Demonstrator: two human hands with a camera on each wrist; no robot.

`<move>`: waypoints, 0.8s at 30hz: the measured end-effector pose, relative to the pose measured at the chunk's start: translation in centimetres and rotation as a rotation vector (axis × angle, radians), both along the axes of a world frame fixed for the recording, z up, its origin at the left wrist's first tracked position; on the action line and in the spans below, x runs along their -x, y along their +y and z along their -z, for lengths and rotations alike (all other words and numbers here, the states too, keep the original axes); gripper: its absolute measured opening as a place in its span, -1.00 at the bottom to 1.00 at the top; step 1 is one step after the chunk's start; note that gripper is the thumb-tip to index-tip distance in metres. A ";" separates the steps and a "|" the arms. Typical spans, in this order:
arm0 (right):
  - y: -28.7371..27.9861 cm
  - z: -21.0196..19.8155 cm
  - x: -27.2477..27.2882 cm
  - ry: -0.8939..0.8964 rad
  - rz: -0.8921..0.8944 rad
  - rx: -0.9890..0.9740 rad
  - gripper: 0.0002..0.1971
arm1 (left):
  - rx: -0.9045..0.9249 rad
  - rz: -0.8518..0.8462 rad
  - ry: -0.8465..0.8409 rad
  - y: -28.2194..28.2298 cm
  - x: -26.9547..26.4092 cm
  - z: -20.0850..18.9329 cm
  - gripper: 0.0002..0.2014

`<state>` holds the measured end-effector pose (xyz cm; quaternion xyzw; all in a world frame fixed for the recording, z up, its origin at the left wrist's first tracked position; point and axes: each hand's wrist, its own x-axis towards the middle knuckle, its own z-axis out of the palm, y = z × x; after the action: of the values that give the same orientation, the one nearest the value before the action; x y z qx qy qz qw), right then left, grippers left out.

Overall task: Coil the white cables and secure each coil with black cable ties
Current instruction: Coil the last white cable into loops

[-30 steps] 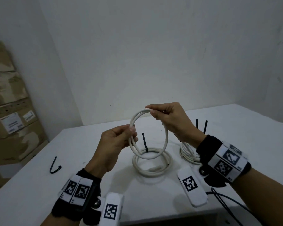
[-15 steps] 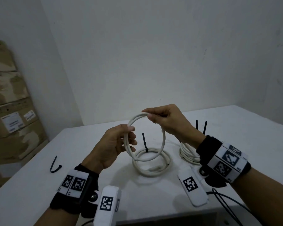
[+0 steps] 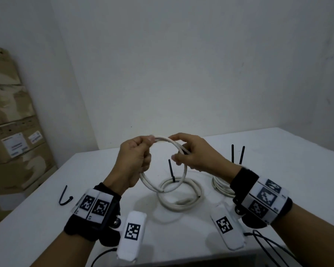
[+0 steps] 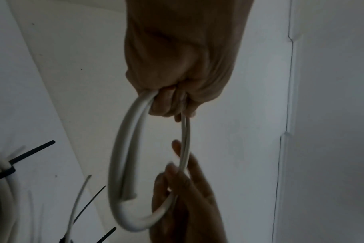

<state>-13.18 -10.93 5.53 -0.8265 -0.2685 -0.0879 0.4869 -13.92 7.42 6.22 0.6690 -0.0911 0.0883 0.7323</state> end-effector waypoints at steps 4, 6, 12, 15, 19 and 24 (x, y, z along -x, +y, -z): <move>-0.9 0.9 0.3 0.143 -0.088 -0.193 -0.78 | 0.164 -0.067 0.025 1.5 -0.4 0.1 -0.85; -1.1 1.4 0.4 0.140 -0.077 -0.151 -0.80 | 0.241 -0.089 0.041 2.2 -0.7 0.0 -0.85; -2.6 3.2 -0.3 -0.004 0.211 0.336 -0.93 | 0.390 -0.167 0.021 4.4 -1.6 -0.9 -0.77; -2.8 3.9 -0.9 0.007 0.364 0.660 -0.70 | 0.414 -0.196 -0.009 4.1 -1.7 -0.9 -0.79; -2.2 3.3 -0.4 0.119 0.317 0.306 -0.68 | 0.485 -0.243 -0.042 3.8 -2.0 -0.7 -0.81; -0.1 2.1 1.7 0.186 0.201 -0.458 -0.75 | 0.558 -0.277 -0.052 3.3 -2.2 -0.7 -0.80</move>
<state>-14.91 -11.07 3.39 -0.7219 -0.1122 -0.1181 0.6725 -11.71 10.68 6.90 0.4456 0.0100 0.2260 0.8662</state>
